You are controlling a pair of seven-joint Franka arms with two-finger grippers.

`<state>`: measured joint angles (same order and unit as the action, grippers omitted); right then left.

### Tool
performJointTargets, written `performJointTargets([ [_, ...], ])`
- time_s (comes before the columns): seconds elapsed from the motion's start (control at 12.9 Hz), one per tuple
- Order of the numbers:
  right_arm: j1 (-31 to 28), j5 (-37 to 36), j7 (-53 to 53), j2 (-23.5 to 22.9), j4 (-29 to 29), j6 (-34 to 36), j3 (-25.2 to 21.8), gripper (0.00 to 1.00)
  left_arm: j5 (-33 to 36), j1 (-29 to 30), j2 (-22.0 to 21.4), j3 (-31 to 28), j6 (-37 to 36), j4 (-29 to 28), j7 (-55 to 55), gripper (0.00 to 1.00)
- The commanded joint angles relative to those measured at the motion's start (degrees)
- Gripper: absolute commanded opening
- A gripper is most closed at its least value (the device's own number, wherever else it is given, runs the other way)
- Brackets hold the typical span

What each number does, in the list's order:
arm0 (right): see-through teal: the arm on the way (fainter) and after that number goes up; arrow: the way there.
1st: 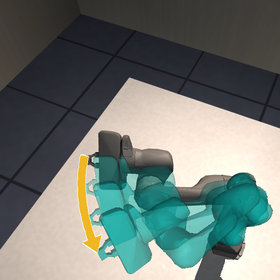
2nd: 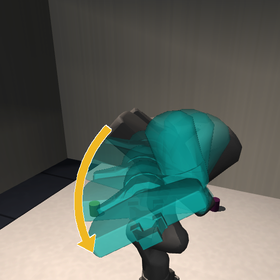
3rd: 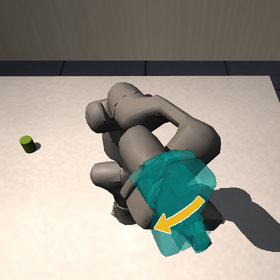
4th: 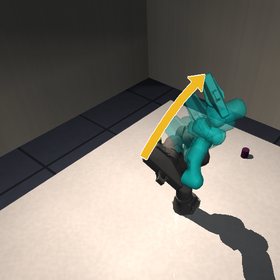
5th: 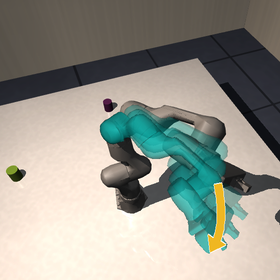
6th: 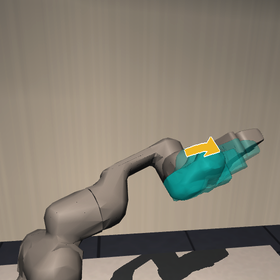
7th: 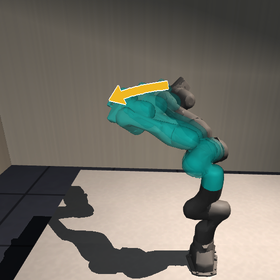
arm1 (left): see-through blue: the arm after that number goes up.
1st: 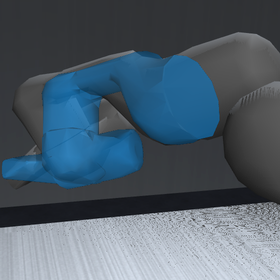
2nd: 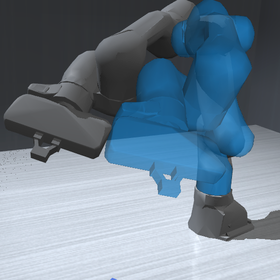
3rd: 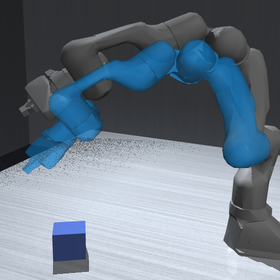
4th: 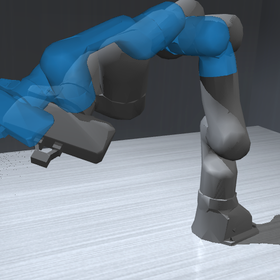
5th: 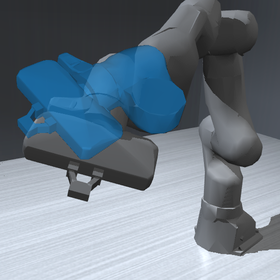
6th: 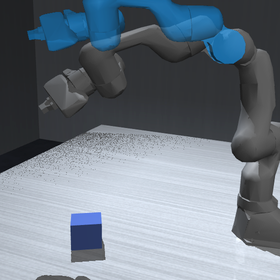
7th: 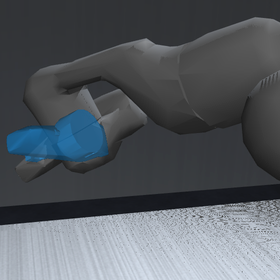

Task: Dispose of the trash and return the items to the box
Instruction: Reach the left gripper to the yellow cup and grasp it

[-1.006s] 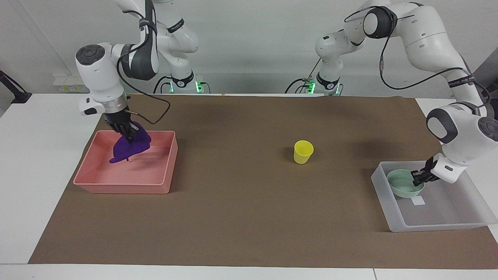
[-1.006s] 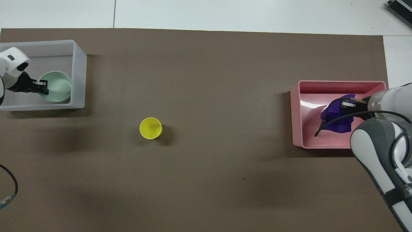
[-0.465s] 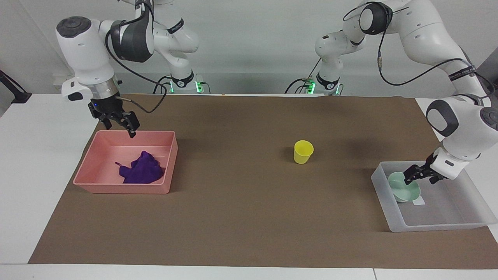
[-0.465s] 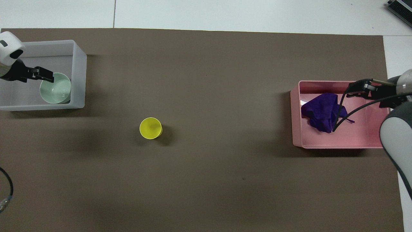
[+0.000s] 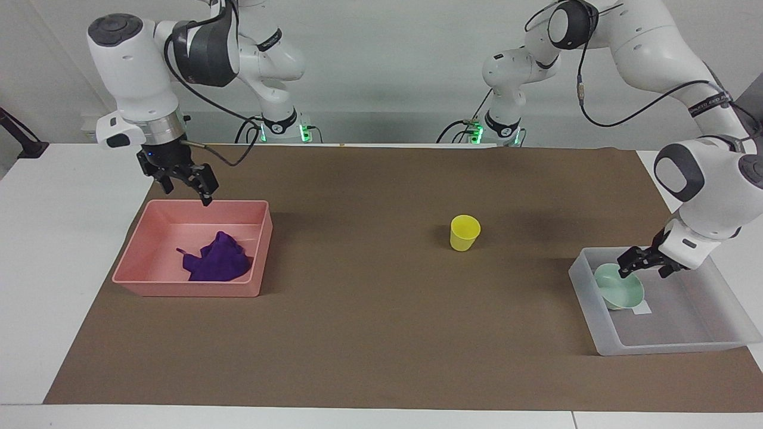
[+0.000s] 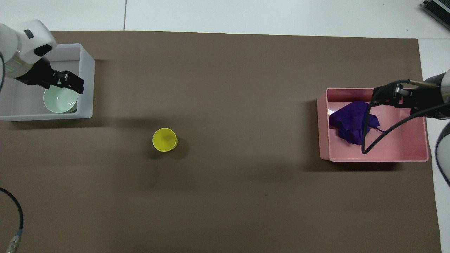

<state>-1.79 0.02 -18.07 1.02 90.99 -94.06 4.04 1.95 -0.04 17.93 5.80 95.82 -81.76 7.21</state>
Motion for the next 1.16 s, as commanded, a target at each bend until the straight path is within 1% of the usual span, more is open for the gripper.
performJointTargets([
  [0.0, -0.41, 0.68, -0.83, -1.55, -3.36, 2.83, 0.18, 1.0, -1.95, -2.94, 0.61, -0.44, -0.99, -2.08, -0.44, 1.0],
  [0.08, -0.67, 0.68, -0.57, -1.81, -2.84, 2.75, 0.18, 1.0, -3.0, -3.82, 0.45, -0.35, -0.12, -5.13, -0.44, 1.0],
  [0.23, -1.2, 0.77, -0.39, -0.76, -1.52, 3.27, 0.09, 1.0, -7.73, -6.45, -0.25, -0.44, 3.56, -10.85, -0.44, 1.0],
  [0.31, -1.11, 0.77, -0.22, -0.58, -1.08, 3.36, 0.09, 1.0, -7.76, -8.38, -0.52, -0.52, 5.24, -12.27, -0.53, 1.0],
  [0.39, -1.11, 0.77, 0.13, -0.23, -0.73, 3.36, 0.09, 1.0, -7.76, -10.05, -0.7, -0.52, 7.26, -15.24, -0.62, 1.0],
  [0.54, -1.11, 0.77, 0.58, -0.23, -0.63, 3.27, 0.09, 1.0, -7.84, -10.86, -4.55, -0.44, 10.51, -22.7, -0.62, 1.0],
  [0.62, -1.11, 0.77, 0.84, -0.23, -0.63, 3.01, 0.09, 1.0, -8.1, -11.73, -4.83, -0.35, 14.1, -25.26, -0.62, 1.0],
  [0.7, -1.11, 0.77, 1.71, -0.23, -0.55, 3.01, 0.09, 1.0, -8.19, -13.83, -4.74, -0.44, 16.83, -27.29, -0.62, 1.0],
  [0.93, -1.37, 0.77, 4.44, -0.23, -0.46, 3.01, 0.0, 1.0, -8.11, -14.38, -3.78, -0.44, 17.2, -27.75, -0.1, 1.0],
  [1.01, -1.37, 0.86, 4.44, -0.23, -0.46, 2.92, -0.09, 1.0, -8.11, -14.38, -2.3, -0.44, 17.73, -27.66, 0.08, 1.0],
  [1.08, -1.37, 0.86, 3.75, -0.23, -0.46, 2.75, -0.17, 1.0, -8.11, -14.47, -1.5, -0.44, 17.91, -27.32, 0.0, 0.77],
])
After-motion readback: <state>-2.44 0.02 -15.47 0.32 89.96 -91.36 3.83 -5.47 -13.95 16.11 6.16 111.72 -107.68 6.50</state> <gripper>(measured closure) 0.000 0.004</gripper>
